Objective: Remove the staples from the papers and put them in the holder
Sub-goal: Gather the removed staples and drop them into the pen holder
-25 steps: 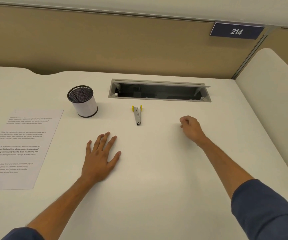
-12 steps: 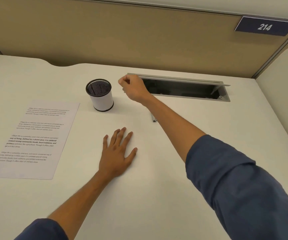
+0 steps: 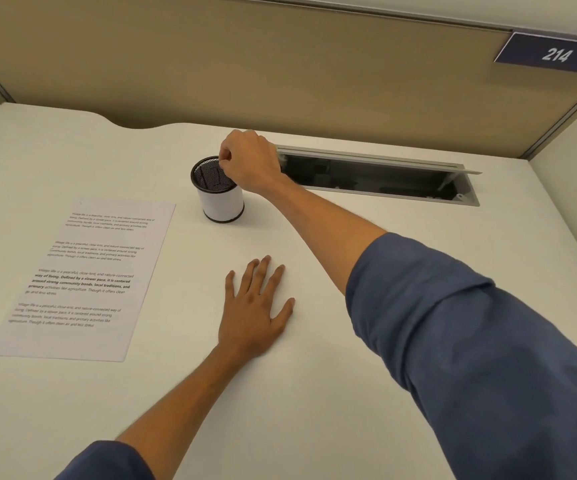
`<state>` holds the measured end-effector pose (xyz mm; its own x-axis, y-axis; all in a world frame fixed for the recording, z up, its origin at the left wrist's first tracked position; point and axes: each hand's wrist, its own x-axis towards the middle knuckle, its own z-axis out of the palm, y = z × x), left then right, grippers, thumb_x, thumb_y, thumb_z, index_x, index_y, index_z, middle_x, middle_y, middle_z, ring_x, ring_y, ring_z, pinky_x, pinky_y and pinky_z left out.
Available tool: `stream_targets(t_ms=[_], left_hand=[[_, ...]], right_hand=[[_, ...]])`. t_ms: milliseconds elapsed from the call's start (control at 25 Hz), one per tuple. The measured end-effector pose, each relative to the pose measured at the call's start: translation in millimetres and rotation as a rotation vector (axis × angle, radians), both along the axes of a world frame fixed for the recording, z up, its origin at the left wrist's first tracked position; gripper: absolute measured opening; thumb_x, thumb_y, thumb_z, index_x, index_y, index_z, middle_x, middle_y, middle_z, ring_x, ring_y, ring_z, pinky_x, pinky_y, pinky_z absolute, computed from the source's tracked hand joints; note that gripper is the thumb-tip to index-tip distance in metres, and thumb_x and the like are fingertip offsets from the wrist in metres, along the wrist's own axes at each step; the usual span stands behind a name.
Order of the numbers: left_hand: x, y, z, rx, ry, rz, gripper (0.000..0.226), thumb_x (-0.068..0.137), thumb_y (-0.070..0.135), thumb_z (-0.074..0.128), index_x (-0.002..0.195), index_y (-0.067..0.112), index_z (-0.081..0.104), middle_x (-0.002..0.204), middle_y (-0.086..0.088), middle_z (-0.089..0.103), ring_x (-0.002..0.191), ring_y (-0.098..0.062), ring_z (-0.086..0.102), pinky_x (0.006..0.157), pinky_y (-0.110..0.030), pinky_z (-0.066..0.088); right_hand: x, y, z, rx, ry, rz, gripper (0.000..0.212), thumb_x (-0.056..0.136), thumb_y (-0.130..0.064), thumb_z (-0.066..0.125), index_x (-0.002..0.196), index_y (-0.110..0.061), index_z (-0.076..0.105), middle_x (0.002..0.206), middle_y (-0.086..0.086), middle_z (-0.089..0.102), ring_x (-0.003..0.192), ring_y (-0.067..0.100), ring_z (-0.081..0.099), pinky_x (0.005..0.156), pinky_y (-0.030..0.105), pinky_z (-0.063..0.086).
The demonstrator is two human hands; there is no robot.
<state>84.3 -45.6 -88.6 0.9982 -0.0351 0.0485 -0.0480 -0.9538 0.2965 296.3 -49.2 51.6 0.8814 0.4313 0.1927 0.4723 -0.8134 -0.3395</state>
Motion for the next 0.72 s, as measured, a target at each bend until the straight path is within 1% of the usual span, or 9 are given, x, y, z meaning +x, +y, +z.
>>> stream_targets(t_ms=[120,240,320,400,520,640,720], left_hand=[[0,0,-1,0.008,-0.005,-0.005,0.066,0.094,0.061,0.017,0.154,0.031,0.017,0.164,0.002,0.010,0.151,-0.018,0.006,0.119,-0.049,0.000],[1,0,-2,0.007,-0.001,-0.006,0.067,0.094,0.061,0.016,0.154,0.031,0.017,0.164,0.002,0.010,0.151,-0.018,0.006,0.119,-0.049,-0.001],[1,0,-2,0.001,0.001,-0.006,0.067,0.094,0.061,0.016,0.154,0.031,0.017,0.164,0.002,0.010,0.151,-0.018,0.006,0.119,-0.049,-0.001],[1,0,-2,-0.003,-0.002,-0.007,0.068,0.094,0.062,0.015,0.154,0.030,0.018,0.164,0.001,0.011,0.151,-0.019,0.007,0.119,-0.050,0.001],[1,0,-1,-0.008,-0.009,-0.011,0.069,0.093,0.062,0.016,0.153,0.029,0.021,0.163,0.000,0.014,0.151,-0.020,0.010,0.119,-0.052,0.003],[1,0,-2,0.005,-0.010,-0.008,0.067,0.094,0.061,0.019,0.153,0.029,0.022,0.163,0.000,0.015,0.150,-0.020,0.011,0.119,-0.052,0.004],[1,0,-2,0.005,-0.002,-0.010,0.066,0.095,0.061,0.019,0.153,0.030,0.020,0.163,0.001,0.013,0.150,-0.019,0.009,0.119,-0.051,0.002]], right_hand=[[-3,2,2,0.012,0.008,-0.017,0.016,0.075,-0.011,0.060,0.084,-0.021,0.067,0.092,-0.003,0.068,0.087,0.022,0.063,0.066,0.029,0.043],[-8,2,1,-0.014,0.024,0.014,0.017,0.079,-0.013,0.059,0.091,-0.020,0.069,0.097,0.001,0.068,0.088,0.024,0.063,0.065,0.029,0.039],[-12,2,-1,-0.028,-0.009,0.023,0.018,0.081,-0.015,0.059,0.094,-0.021,0.070,0.099,0.001,0.068,0.088,0.024,0.063,0.065,0.029,0.038],[-16,3,-1,0.025,-0.034,0.012,0.020,0.079,-0.012,0.059,0.092,-0.023,0.070,0.098,-0.003,0.069,0.089,0.023,0.063,0.065,0.028,0.040],[-23,2,-2,0.100,-0.017,-0.009,0.023,0.078,-0.010,0.058,0.093,-0.021,0.070,0.094,-0.005,0.070,0.087,0.022,0.062,0.067,0.029,0.045],[-32,-6,-4,0.157,-0.032,-0.051,0.016,0.079,-0.013,0.059,0.086,-0.021,0.070,0.085,-0.007,0.070,0.080,0.020,0.062,0.062,0.027,0.044],[-39,-11,-5,0.237,-0.040,-0.060,0.008,0.080,-0.018,0.062,0.084,-0.019,0.069,0.079,-0.008,0.068,0.077,0.017,0.062,0.062,0.029,0.048]])
